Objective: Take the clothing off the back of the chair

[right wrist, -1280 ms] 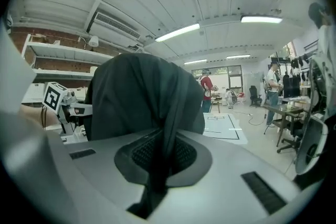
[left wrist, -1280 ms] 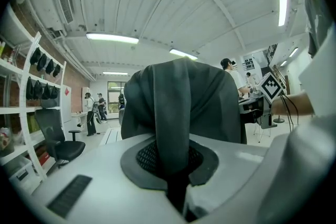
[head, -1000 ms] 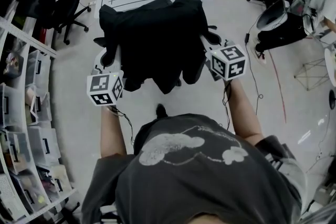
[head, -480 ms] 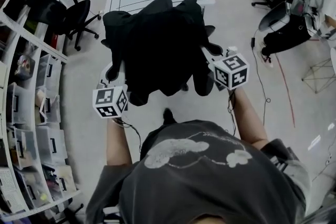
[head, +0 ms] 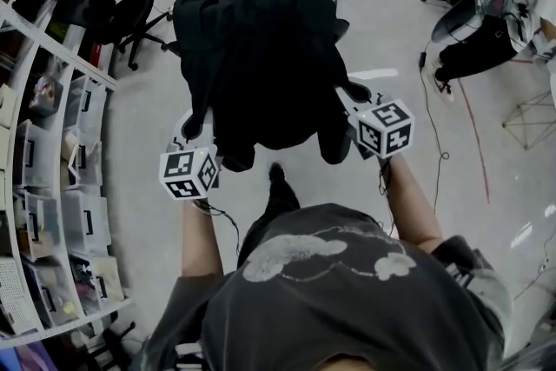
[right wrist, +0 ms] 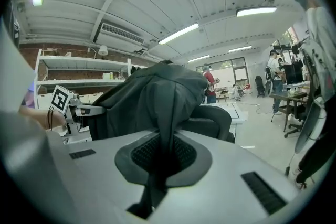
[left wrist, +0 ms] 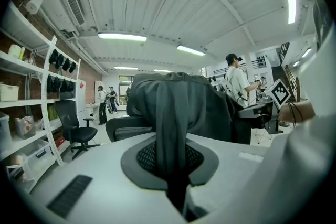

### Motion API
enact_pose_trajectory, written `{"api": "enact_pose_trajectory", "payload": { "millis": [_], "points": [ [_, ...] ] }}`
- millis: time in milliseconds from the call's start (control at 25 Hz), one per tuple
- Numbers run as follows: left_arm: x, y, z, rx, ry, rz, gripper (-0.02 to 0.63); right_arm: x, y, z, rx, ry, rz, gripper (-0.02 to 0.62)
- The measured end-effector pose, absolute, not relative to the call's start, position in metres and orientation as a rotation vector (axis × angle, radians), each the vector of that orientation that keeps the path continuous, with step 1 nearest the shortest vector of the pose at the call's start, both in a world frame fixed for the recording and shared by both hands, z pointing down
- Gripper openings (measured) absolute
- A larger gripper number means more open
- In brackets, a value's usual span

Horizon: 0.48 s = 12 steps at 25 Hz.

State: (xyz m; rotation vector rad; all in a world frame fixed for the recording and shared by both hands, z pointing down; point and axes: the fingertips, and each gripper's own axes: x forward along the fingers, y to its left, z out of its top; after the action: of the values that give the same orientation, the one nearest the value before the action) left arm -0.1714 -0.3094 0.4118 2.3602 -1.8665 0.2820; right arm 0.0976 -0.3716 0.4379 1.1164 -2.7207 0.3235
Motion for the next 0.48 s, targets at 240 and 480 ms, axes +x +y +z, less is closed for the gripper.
{"api": "enact_pose_trajectory", "payload": {
  "millis": [240, 480],
  "points": [
    [-0.151, -0.265, 0.424, 2.332, -1.842, 0.324, 0.011, 0.112, -0.334, 0.453, 1.100, -2.725, 0.384, -0.003],
    [-0.141, -0.233, 0.441, 2.284, -1.785, 0.390, 0.011, 0.121, -0.306, 0.476, 1.080, -2.728, 0.477, -0.003]
  ]
}}
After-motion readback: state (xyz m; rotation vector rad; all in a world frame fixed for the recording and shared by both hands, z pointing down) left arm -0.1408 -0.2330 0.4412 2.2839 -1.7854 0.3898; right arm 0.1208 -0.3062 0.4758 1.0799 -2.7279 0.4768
